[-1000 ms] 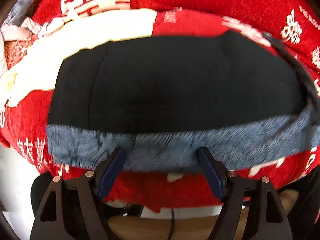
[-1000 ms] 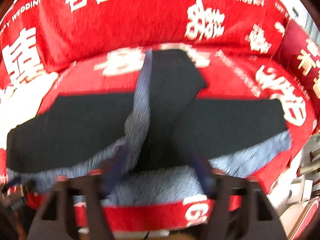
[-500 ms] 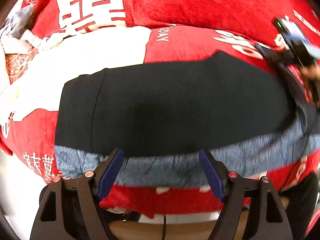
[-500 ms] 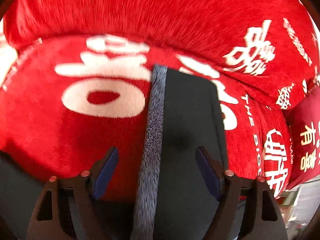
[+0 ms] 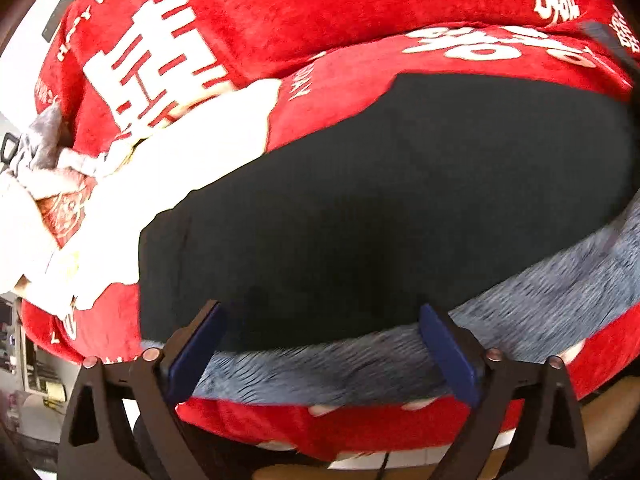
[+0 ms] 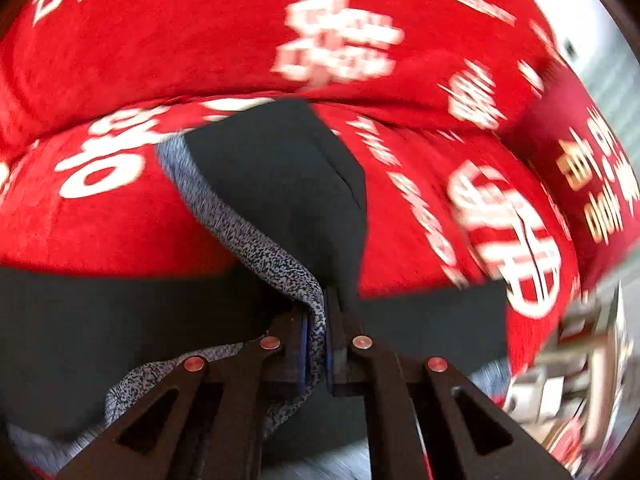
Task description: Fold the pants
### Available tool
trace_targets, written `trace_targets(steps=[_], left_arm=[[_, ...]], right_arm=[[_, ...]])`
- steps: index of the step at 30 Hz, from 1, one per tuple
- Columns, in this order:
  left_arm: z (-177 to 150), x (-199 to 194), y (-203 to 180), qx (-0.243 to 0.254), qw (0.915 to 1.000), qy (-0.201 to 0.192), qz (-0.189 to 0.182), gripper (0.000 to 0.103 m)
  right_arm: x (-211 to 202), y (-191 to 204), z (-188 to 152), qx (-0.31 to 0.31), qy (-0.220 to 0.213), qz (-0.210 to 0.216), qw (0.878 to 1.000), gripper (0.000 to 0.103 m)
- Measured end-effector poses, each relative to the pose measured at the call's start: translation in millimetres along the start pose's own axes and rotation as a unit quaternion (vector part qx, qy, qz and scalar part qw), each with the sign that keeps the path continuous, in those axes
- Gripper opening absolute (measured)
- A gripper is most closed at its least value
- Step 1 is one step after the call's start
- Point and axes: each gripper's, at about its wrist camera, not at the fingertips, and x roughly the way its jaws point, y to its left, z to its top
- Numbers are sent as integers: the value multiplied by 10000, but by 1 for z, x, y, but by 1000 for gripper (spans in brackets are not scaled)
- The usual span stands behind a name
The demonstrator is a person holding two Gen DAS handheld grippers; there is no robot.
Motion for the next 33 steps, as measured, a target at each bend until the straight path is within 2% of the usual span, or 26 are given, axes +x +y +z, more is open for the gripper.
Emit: trace_targets(steps=[4,6,9,11,13,15,17,18,20,22,23,24,27,33], left_arm=[[-26,18,25,-15,9990,390,206,101],[-37,23,40,-180,9982,556,126,101],[-46,18,55,-463,9967,664,22,101],[-39,10,58,-615,9965,562,-91,101],[-24,-3,50,-622,9970,367,-295,101],[-6,-15,32,-515,9973,165,-495,101],[15,-30,0,-285,9965,-35,-784,101],[22,-33,-13,-185,9959,-60,-881,101],[35,-34,-44,87,9953,-34,-961,101],[40,-29,-72,395,9958,35,-826,101],[39,-25,-80,502,9957,75,-775,101],[36,-21,-87,588,9957,107,-707,101],[28,-19,-84,626,9959,24,-658,102],[2,-4,-49,433,9973,361,-466,103]], right_arm=[[-4,-47,-42,624,83,173,9979,7],[-2,-59,-58,829,95,300,9961,7],[4,-68,-75,1052,28,618,9925,9],[13,-81,-80,1450,85,1106,9832,13],[23,-96,-81,1877,91,1553,9698,24],[28,-107,-84,2211,33,1701,9603,57],[27,-128,-87,2657,-240,1820,9464,76],[27,-135,-89,2795,-351,1860,9413,76],[30,-145,-86,2943,-464,1879,9359,76],[35,-153,-81,2938,-546,1819,9368,76],[38,-154,-78,2861,-550,1804,9395,69],[42,-154,-74,2747,-500,1772,9437,51],[46,-155,-69,2527,-462,1642,9524,17],[26,-157,-79,2340,-759,1238,9613,12]])
